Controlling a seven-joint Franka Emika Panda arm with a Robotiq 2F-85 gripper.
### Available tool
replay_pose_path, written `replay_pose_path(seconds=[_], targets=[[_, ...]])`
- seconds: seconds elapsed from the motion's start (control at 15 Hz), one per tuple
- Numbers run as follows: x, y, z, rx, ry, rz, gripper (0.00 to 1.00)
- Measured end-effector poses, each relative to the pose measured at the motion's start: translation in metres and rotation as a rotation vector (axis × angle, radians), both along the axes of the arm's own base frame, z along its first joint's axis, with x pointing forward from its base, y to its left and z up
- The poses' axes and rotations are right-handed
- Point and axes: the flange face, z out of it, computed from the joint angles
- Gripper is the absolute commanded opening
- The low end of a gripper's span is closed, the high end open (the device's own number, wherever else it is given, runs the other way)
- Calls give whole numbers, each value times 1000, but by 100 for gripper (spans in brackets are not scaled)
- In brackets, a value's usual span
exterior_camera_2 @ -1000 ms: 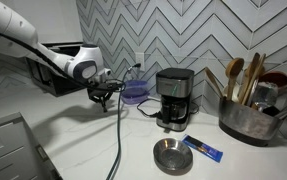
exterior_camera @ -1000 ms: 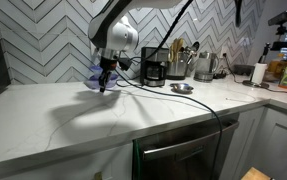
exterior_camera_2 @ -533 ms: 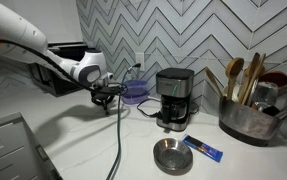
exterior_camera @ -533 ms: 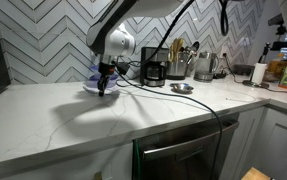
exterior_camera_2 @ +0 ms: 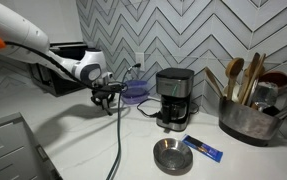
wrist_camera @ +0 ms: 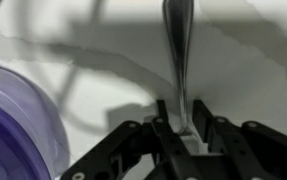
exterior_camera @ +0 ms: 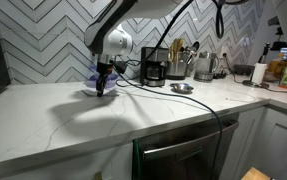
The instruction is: Remove the spoon from the metal bowl and put it on the cupboard to the left
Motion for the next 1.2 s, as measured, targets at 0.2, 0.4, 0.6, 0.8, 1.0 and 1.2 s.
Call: replay_pose_path(seconds=[0.2,0.4,0.6,0.8,1.0,1.2], targets=[[0,4,2,2,-3,6,88],[-3,6,15,16,-5,6,100],[-14,3,43,25,-6,-21,100],[-41,0,78,54,17,-36,100],[-76,-12,113,56,17,-109,100],[-112,-36,140,54,20,-197,100]])
